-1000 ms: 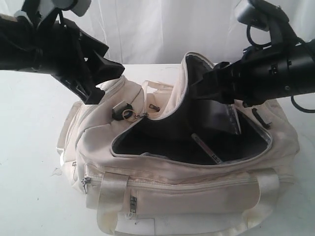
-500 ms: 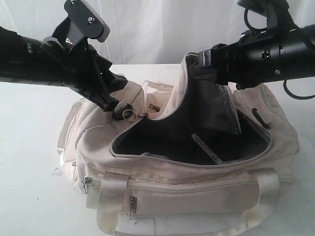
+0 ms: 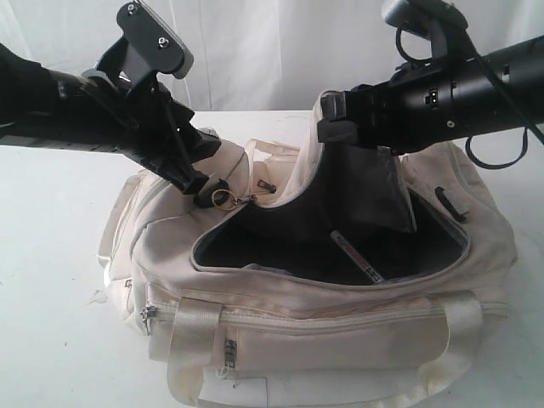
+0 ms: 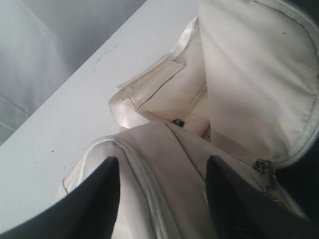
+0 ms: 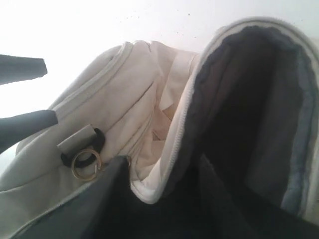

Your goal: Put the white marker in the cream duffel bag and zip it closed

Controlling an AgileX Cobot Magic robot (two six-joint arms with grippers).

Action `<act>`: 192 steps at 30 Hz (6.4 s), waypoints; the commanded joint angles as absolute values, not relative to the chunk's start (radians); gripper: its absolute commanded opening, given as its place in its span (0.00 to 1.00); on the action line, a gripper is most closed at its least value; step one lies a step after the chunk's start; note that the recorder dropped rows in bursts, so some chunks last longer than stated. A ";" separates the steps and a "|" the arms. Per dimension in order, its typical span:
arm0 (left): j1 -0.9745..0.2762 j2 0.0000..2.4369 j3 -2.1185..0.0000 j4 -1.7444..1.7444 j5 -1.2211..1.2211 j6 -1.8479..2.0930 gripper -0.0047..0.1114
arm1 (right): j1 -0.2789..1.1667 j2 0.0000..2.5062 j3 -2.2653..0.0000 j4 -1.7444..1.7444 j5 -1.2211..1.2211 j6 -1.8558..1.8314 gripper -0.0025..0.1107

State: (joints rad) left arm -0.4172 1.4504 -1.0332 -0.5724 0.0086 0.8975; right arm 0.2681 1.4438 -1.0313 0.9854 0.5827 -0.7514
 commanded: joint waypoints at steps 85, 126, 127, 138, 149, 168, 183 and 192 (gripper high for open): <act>-0.401 1.564 -1.026 -0.628 -0.024 0.807 0.04 | 0.272 1.598 -1.129 1.005 0.570 -0.836 0.30; -0.401 1.564 -1.026 -0.628 -0.006 0.807 0.04 | 0.529 1.536 -0.910 1.217 0.943 -0.810 0.43; -0.401 1.564 -1.026 -0.628 -0.006 0.807 0.04 | 0.529 1.523 -0.906 1.216 0.943 -0.811 0.43; -0.401 1.564 -1.026 -0.628 0.016 0.807 0.04 | 0.529 1.209 -0.906 0.997 0.966 -0.606 0.43; -0.401 1.564 -1.026 -0.628 0.020 0.807 0.04 | 0.529 1.068 -0.906 0.817 0.785 -0.537 0.43; -0.401 1.564 -1.026 -0.628 0.023 0.687 0.04 | 0.529 1.424 -1.057 0.725 0.585 -0.765 0.43; -0.281 1.560 -1.026 -0.732 0.109 0.439 0.04 | 0.529 1.514 -1.087 0.772 0.612 -0.947 0.43; -0.281 1.560 -1.028 -0.967 0.115 0.439 0.04 | 0.606 1.514 -1.087 0.768 0.518 -1.107 0.43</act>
State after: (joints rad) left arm -0.2852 1.5631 -1.0332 -0.8922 0.1011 0.4486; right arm 0.5789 1.5122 -1.0782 0.7629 0.5717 -1.0645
